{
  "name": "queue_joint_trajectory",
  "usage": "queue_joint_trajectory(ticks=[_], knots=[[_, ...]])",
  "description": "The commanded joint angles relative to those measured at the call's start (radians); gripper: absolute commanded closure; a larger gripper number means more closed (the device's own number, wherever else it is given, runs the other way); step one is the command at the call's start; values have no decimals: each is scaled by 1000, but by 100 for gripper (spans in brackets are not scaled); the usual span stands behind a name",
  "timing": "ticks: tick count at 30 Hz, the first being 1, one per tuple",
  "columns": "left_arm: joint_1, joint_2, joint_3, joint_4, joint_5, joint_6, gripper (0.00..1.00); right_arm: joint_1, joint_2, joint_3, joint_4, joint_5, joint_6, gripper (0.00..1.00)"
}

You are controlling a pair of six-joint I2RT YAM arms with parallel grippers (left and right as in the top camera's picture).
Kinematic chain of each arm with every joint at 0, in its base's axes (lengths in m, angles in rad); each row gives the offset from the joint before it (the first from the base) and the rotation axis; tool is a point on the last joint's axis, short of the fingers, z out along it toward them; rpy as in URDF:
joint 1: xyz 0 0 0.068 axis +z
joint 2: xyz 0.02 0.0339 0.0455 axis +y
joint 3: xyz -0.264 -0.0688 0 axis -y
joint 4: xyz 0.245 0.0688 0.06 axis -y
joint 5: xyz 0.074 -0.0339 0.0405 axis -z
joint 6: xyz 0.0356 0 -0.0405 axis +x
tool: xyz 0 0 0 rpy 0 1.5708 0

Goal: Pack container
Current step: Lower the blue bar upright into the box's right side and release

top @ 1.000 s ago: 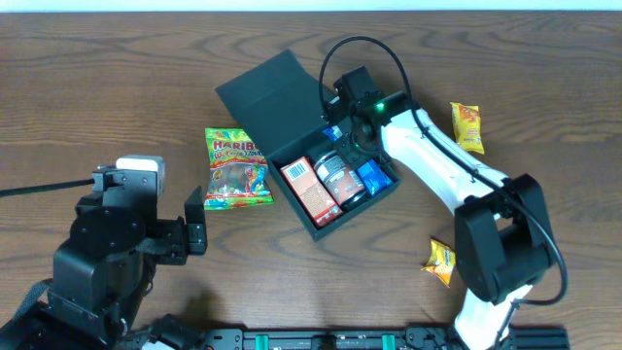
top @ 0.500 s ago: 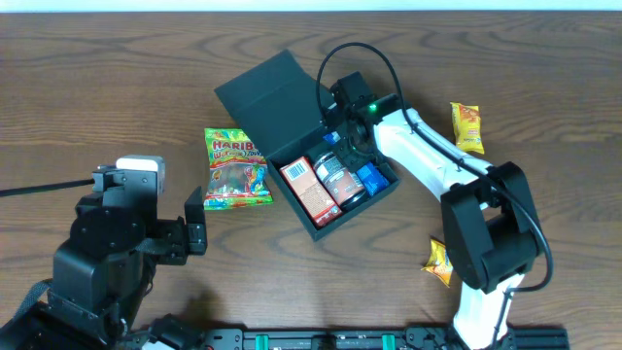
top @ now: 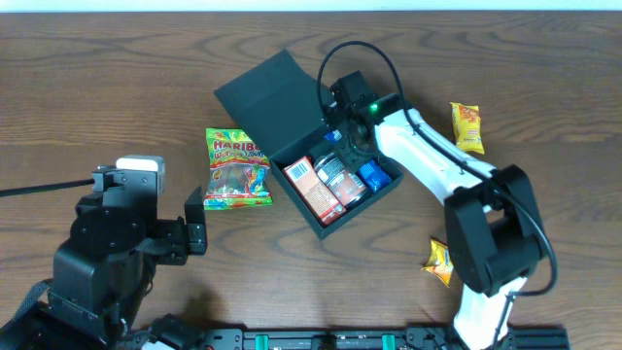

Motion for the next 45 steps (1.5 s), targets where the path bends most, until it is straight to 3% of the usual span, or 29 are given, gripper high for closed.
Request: queue_joint_trajectory(ticks=[1, 6, 12, 15, 27, 36, 45], knots=[[6, 0, 13, -1, -18, 18, 4, 3, -83, 11, 2, 6, -3, 45], [6, 0, 13, -1, -18, 18, 5, 8, -180, 11, 3, 7, -3, 52], [6, 0, 13, -1, -18, 18, 5, 50, -198, 11, 31, 6, 13, 87], [6, 0, 13, -1, -18, 18, 4, 64, -195, 12, 85, -2, 42, 98], [6, 0, 13, -1, -18, 18, 5, 103, -39, 12, 148, -47, 50, 98], [6, 0, 13, -1, -18, 18, 5, 109, -37, 12, -40, -46, 38, 98], [6, 0, 13, -1, -18, 18, 4, 109, -37, 21, 65, -44, 65, 99]])
